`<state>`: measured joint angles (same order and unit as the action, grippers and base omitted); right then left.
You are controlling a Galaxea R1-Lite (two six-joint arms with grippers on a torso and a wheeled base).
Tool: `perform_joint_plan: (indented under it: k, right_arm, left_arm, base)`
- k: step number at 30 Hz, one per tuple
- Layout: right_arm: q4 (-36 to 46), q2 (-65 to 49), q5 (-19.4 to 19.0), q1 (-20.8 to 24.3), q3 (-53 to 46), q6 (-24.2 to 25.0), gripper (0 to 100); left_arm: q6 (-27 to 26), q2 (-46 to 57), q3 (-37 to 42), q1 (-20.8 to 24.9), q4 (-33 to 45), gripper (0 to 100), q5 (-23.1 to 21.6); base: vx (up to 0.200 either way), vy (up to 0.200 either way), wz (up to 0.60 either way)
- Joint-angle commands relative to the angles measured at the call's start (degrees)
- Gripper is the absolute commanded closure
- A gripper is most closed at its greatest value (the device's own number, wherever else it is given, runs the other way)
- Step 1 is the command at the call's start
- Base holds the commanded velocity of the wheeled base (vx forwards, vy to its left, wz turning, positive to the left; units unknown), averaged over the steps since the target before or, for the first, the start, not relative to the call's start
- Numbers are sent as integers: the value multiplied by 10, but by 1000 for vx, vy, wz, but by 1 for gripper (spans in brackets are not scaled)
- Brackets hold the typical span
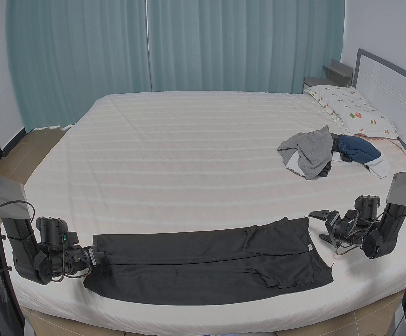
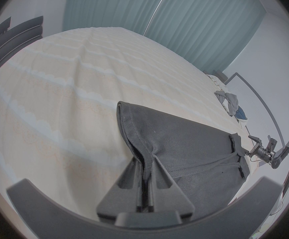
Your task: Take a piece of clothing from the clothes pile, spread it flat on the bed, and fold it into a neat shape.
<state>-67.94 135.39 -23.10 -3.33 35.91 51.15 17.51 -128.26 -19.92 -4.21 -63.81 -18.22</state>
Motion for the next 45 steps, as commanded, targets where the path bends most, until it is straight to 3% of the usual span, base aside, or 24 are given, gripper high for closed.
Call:
perform_joint_plan:
  k: [1, 17, 26, 31, 37, 39, 45]
  right_arm:
    - [-1, 1, 0, 0, 0, 0, 0]
    - [-1, 1, -1, 0, 5, 0, 0]
    - [-3, 1, -1, -1, 5, 3, 0]
    - [-22, 5, -1, -2, -1, 3, 0]
    - [-32, 10, -1, -1, -3, 3, 0]
    - [-32, 10, -1, -1, -4, 3, 0]
    - [-32, 10, 0, -1, -4, 2, 0]
  left_arm:
    - [1, 0, -1, -1, -2, 100, -1]
    - [68, 2, -39, 5, -1, 100, 0]
    - [126, 64, -38, 30, 7, 100, 3]
    - [132, 93, -33, 44, 11, 100, 4]
    - [132, 118, -40, 64, 41, 100, 30]
    - [133, 139, -55, 88, 76, 100, 60]
    - [133, 178, -79, 125, 155, 100, 83]
  base:
    - [-200, 0, 0]
    - [-13, 0, 0]
    - [0, -200, 0]
    - [0, -200, 0]
    - [0, -200, 0]
    - [0, -200, 0]
    - [0, -200, 0]
